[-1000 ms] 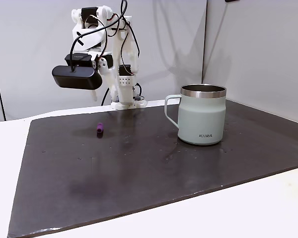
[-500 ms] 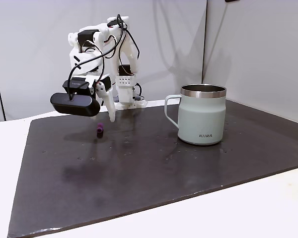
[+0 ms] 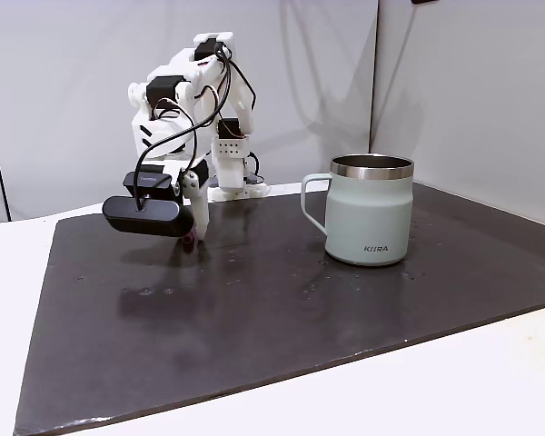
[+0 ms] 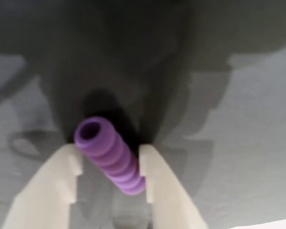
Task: Grasp a pengrip and put it in the cup.
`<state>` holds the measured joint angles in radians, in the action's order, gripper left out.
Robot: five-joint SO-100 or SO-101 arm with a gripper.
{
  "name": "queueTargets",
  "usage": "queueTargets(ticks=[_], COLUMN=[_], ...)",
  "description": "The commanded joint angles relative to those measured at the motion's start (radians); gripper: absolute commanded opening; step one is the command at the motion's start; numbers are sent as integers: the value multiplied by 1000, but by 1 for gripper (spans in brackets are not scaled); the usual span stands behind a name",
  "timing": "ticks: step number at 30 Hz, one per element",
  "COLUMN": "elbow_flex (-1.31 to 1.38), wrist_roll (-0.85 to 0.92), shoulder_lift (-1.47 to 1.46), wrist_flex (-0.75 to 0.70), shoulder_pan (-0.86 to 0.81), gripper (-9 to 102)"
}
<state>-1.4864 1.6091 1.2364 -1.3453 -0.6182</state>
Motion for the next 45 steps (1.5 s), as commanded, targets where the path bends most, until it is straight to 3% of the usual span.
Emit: queueTargets(ticks=[1, 10, 23, 34, 45], elbow_flex=[11, 35, 641, 710, 1005], wrist_roll=[6, -38, -325, -626, -927], shoulder_lift=[3, 92, 109, 265, 83], wrist_flex=[25, 15, -387, -387, -385], shoulder_pan=[-9, -21, 189, 511, 718], gripper=[4, 0, 0, 0, 0])
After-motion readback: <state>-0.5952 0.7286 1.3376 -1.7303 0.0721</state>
